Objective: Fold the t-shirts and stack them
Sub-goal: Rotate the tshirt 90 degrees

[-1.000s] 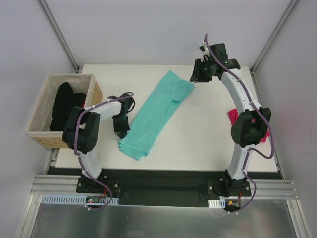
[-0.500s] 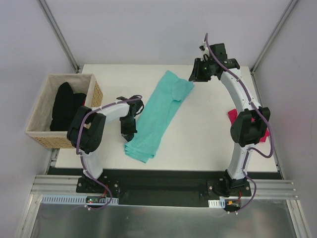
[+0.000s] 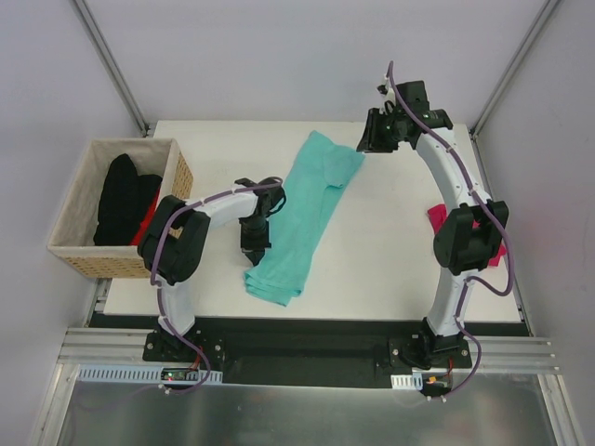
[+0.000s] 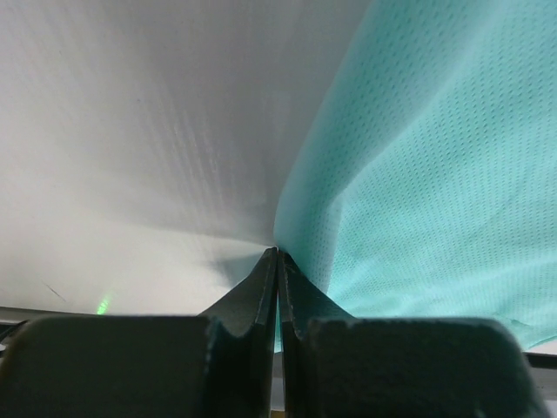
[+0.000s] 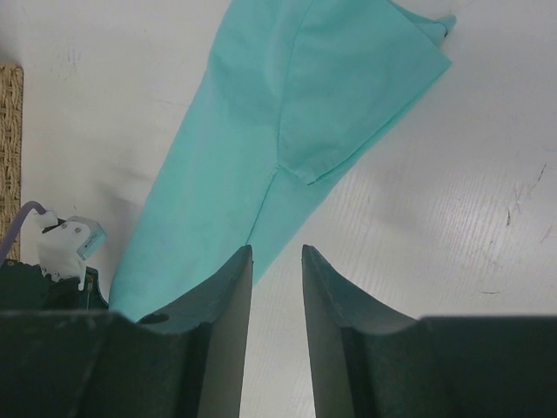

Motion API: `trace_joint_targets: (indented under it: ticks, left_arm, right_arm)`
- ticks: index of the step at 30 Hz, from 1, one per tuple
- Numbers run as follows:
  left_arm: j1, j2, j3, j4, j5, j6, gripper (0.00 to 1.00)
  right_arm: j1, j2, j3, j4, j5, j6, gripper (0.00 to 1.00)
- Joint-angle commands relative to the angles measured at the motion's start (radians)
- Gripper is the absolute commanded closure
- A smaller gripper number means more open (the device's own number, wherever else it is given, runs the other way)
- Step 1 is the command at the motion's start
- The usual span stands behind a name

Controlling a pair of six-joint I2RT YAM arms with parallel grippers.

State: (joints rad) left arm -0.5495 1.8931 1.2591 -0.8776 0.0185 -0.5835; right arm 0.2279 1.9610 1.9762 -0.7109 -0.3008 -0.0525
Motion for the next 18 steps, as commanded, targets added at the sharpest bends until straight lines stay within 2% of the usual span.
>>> trace_joint_targets:
  ticks: [1, 18]
  left_arm:
    - [-0.026, 0.017, 0.040, -0.043, 0.017, -0.019, 1.00]
    - [-0.118, 0.093, 0.123, -0.046, 0.044, -0.064, 1.00]
  right_arm:
    - [-0.016, -0.013, 0.021, 0.024, -0.014, 0.011, 0.68]
    - [-0.041, -0.039, 0.009, 0.033, -0.034, 0.029, 0.68]
